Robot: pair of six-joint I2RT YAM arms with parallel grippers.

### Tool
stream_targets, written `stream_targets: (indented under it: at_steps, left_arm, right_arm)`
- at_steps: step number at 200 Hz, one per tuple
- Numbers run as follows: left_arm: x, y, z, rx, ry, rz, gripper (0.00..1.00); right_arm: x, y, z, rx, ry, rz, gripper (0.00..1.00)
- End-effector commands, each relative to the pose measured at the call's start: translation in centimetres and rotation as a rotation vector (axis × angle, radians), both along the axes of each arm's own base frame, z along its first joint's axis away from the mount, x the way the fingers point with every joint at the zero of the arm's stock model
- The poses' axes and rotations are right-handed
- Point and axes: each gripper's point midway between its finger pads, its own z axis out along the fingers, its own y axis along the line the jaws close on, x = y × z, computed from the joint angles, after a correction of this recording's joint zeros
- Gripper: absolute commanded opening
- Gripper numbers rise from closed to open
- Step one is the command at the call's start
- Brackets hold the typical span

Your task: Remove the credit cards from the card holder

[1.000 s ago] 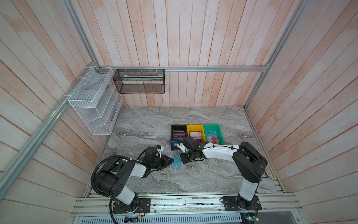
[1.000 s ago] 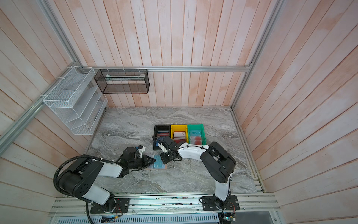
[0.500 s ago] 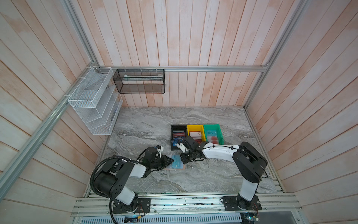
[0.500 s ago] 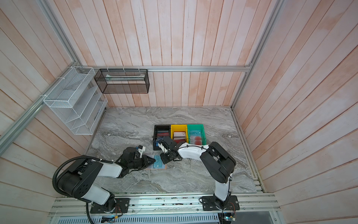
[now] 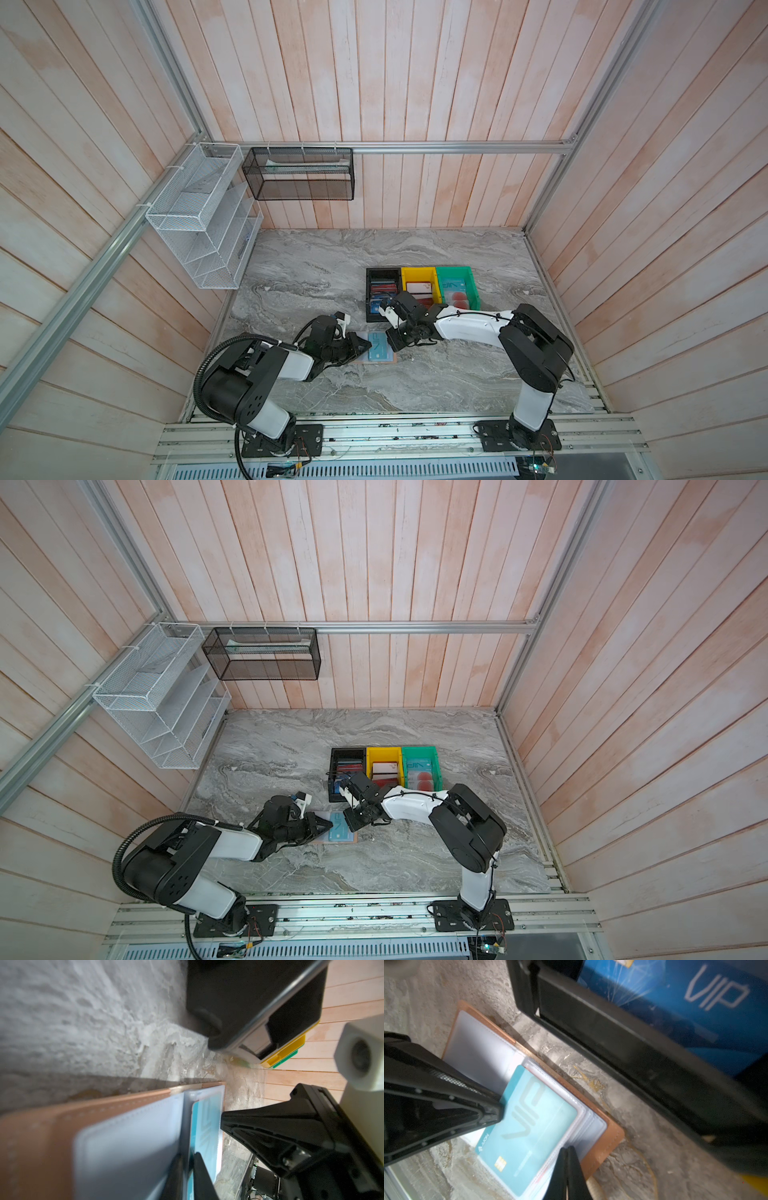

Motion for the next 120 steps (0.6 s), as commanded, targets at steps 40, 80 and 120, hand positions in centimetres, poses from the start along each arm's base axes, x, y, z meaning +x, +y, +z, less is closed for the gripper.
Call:
stream_targets:
  at_steps: [40,80,120]
  left_arm:
    - [-0.77,0.10,-1.44,0.015,0.051,-0.011,0.07]
    - [-0.99,0.25,-1.41,0.019,0.052,-0.009,0.00]
    - [-1.35,1.00,-1.51,0.056,0.051,-0.008,0.00]
  right_arm:
    - [-2.33,-2.77,-3.60,-0.121,0.091,0.002,0.06]
    - [-2.42,-2.88,-3.71,-0.124,0.092,0.003,0.06]
    - [-2.54,-3.02,-3.80,-0.127,0.094,0.005,0.07]
